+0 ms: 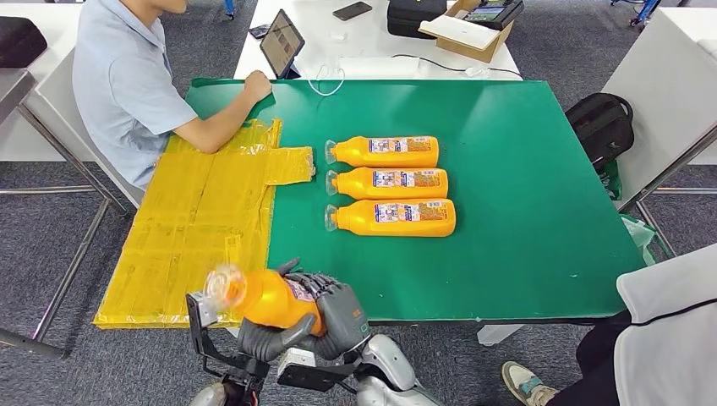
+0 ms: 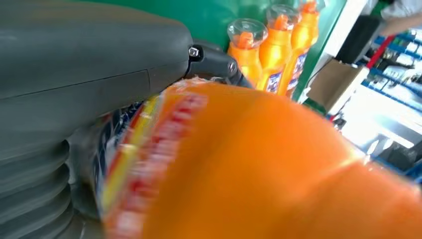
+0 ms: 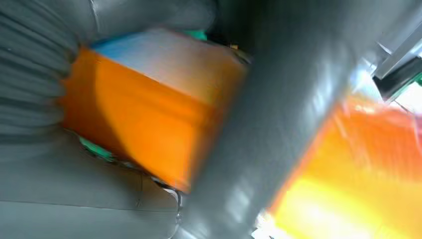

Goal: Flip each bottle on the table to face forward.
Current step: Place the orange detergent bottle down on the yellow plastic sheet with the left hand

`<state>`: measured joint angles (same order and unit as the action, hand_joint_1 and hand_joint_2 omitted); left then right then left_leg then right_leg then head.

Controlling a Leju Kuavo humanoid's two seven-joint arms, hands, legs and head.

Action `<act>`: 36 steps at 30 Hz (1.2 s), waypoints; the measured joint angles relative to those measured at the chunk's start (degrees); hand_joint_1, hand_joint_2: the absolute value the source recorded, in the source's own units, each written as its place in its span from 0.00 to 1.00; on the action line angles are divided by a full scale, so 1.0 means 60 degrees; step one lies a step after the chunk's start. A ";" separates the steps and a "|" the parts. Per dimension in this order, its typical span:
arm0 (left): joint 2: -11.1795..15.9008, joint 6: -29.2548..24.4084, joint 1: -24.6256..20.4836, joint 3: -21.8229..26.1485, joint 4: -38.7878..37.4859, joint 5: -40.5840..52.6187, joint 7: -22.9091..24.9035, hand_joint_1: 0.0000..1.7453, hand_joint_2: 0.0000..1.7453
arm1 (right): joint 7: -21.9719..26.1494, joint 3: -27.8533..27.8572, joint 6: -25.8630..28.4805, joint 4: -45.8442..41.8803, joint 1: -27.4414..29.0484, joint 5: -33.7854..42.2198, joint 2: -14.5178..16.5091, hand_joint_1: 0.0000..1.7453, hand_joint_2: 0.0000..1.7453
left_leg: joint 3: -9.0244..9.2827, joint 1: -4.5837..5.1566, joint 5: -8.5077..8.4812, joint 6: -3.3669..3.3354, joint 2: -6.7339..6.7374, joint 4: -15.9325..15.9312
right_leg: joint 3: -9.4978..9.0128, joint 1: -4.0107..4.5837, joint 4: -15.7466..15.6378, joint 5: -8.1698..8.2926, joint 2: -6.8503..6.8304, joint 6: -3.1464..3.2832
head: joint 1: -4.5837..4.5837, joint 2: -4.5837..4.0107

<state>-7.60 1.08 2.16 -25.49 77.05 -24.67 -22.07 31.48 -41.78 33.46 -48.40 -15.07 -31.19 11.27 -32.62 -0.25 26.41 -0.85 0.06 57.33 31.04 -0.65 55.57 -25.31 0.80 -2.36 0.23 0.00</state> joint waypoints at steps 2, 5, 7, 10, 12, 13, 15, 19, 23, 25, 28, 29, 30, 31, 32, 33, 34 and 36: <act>-0.0033 -0.0080 -0.0063 0.0045 -0.0021 -0.0219 0.0075 1.00 1.00 | 0.0099 -0.0053 0.0103 0.0057 0.0038 0.0180 0.0031 0.00 0.25 | -0.0002 0.0000 0.0000 0.0000 -0.0001 0.0000 | 0.0000 0.0001 0.0000 0.0000 0.0000 0.0000 | 0.0000 0.0000; -0.0128 -0.0445 -0.0137 0.0121 -0.0023 -0.0631 0.0187 1.00 1.00 | 0.0227 -0.0088 0.0334 0.0126 0.0053 0.0384 0.0077 0.00 0.00 | -0.0003 -0.0001 0.0000 0.0000 -0.0002 -0.0001 | 0.0000 0.0001 0.0001 0.0000 0.0000 0.0000 | 0.0000 0.0000; -0.0252 -0.0848 -0.0154 0.0193 -0.0015 -0.0916 0.0244 1.00 1.00 | 0.0291 -0.0105 0.0545 0.0179 0.0040 0.0487 0.0089 0.00 0.00 | -0.0003 0.0000 0.0000 0.0000 -0.0002 -0.0001 | -0.0002 0.0001 0.0001 0.0000 -0.0001 0.0000 | 0.0001 0.0000; -0.0426 -0.1402 -0.0121 0.0302 0.0066 -0.1280 0.0267 1.00 1.00 | 0.0405 -0.0156 0.0836 0.0276 -0.0023 0.0600 0.0092 0.00 0.00 | -0.0004 0.0000 0.0000 0.0000 -0.0003 -0.0001 | -0.0002 0.0000 0.0001 0.0000 0.0000 0.0000 | 0.0000 0.0000; -0.0528 -0.1656 -0.0087 0.0412 0.0197 -0.1616 0.0263 1.00 1.00 | 0.0493 -0.0220 0.0975 0.0345 -0.0076 0.0663 0.0097 0.00 0.00 | -0.0004 0.0001 0.0000 0.0000 -0.0002 0.0000 | -0.0002 -0.0001 0.0000 0.0000 0.0000 0.0000 | -0.0003 0.0000; -0.0585 -0.1759 -0.0092 0.0508 0.0268 -0.1791 0.0251 1.00 1.00 | 0.0567 -0.0266 0.1018 0.0365 -0.0072 0.0637 0.0113 0.00 0.00 | -0.0004 0.0001 0.0000 0.0000 -0.0003 0.0000 | -0.0002 0.0000 0.0001 0.0000 0.0000 0.0000 | -0.0003 0.0000; -0.0670 -0.1940 -0.0133 0.0714 0.0425 -0.2010 0.0206 1.00 1.00 | 0.0739 -0.0314 0.1067 0.0377 0.0006 0.0413 0.0199 0.00 0.00 | -0.0004 0.0000 0.0000 0.0000 -0.0005 0.0000 | -0.0001 0.0001 0.0001 0.0000 -0.0002 0.0000 | 0.0001 0.0000; -0.0693 -0.2118 -0.0157 0.0854 0.0549 -0.2012 0.0140 1.00 1.00 | 0.0866 -0.0279 0.1086 0.0358 0.0090 0.0014 0.0296 0.00 0.00 | -0.0003 0.0000 0.0000 0.0000 -0.0006 0.0000 | 0.0001 0.0002 0.0001 0.0000 -0.0004 0.0000 | 0.0012 0.0000; -0.0690 -0.2295 -0.0158 0.0886 0.0558 -0.1840 0.0053 1.00 1.00 | 0.0903 -0.0137 0.1087 0.0306 0.0137 -0.0338 0.0312 0.00 0.00 | -0.0003 -0.0001 0.0000 0.0001 -0.0006 0.0000 | 0.0001 0.0003 0.0002 0.0000 -0.0004 0.0000 | 0.0008 0.0000; -0.0681 -0.2867 -0.0211 0.0949 0.0572 -0.1223 -0.0274 1.00 1.00 | 0.1034 0.0260 0.1090 0.0126 0.0308 -0.1315 0.0352 0.00 0.00 | -0.0005 -0.0003 0.0000 0.0001 -0.0010 -0.0001 | 0.0000 0.0005 0.0002 0.0000 -0.0005 0.0000 | 0.0003 0.0000; -0.0524 -0.5244 -0.0858 0.1183 0.0181 0.1574 -0.1463 1.00 1.00 | 0.1379 0.0825 0.1093 -0.0718 0.0720 -0.2744 0.0491 0.00 0.00 | -0.0016 -0.0002 -0.0010 0.0002 -0.0027 -0.0002 | 0.0008 0.0002 0.0008 0.0001 -0.0018 0.0001 | 0.0008 0.0000; -0.0444 -0.5918 -0.1079 0.1255 -0.0022 0.2550 -0.1720 1.00 1.00 | 0.1429 0.0878 0.1093 -0.0947 0.0781 -0.2817 0.0526 0.00 0.00 | -0.0020 -0.0001 -0.0014 0.0001 -0.0031 -0.0001 | 0.0011 0.0001 0.0009 0.0001 -0.0023 0.0001 | 0.0012 0.0000; -0.0369 -0.6225 -0.1215 0.1292 -0.0206 0.3394 -0.1743 1.00 1.00 | 0.1428 0.0886 0.1093 -0.1026 0.0794 -0.2671 0.0528 0.00 0.00 | -0.0021 -0.0001 -0.0017 -0.0001 -0.0036 -0.0001 | 0.0010 0.0000 0.0009 0.0001 -0.0028 0.0001 | 0.0011 0.0000; -0.0306 -0.6452 -0.1312 0.1322 -0.0371 0.4323 -0.1696 1.00 1.00 | 0.1429 0.0870 0.1093 -0.1039 0.0793 -0.2501 0.0527 0.00 0.00 | -0.0021 -0.0001 -0.0018 -0.0002 -0.0037 -0.0001 | 0.0008 0.0000 0.0009 0.0001 -0.0029 0.0001 | 0.0010 0.0000; -0.0238 -0.6623 -0.1409 0.1362 -0.0546 0.5287 -0.1629 1.00 1.00 | 0.1430 0.0846 0.1093 -0.1044 0.0792 -0.2328 0.0525 0.00 0.00 | -0.0021 0.0000 -0.0019 -0.0002 -0.0038 0.0000 | 0.0007 0.0000 0.0009 0.0001 -0.0031 0.0001 | 0.0011 0.0000; -0.0176 -0.6736 -0.1512 0.1412 -0.0736 0.6220 -0.1525 1.00 1.00 | 0.1429 0.0812 0.1093 -0.1048 0.0789 -0.2143 0.0520 0.00 0.00 | -0.0021 0.0000 -0.0020 -0.0002 -0.0039 0.0000 | 0.0006 -0.0001 0.0009 0.0001 -0.0032 0.0001 | 0.0009 0.0000; -0.0120 -0.6780 -0.1613 0.1455 -0.0929 0.6930 -0.1395 1.00 1.00 | 0.1429 0.0767 0.1093 -0.1054 0.0783 -0.1986 0.0512 0.00 0.00 | -0.0021 0.0000 -0.0020 -0.0002 -0.0041 0.0000 | 0.0005 -0.0001 0.0010 0.0001 -0.0033 0.0001 | 0.0009 0.0000; -0.0014 -0.6825 -0.1803 0.1493 -0.1316 0.7876 -0.1120 1.00 1.00 | 0.1429 0.0660 0.1093 -0.1065 0.0763 -0.1750 0.0488 0.00 0.00 | -0.0021 0.0000 -0.0020 -0.0002 -0.0038 0.0000 | 0.0008 0.0000 0.0010 0.0001 -0.0031 0.0001 | 0.0009 0.0000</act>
<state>-7.68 -39.87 -8.66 -16.53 69.15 22.59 -28.79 40.06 -37.82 40.02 -54.79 -10.49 -41.70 14.20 -32.74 -0.25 26.29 -0.87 -0.17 57.33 31.09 -0.65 55.63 -25.30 0.61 -2.36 0.29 0.00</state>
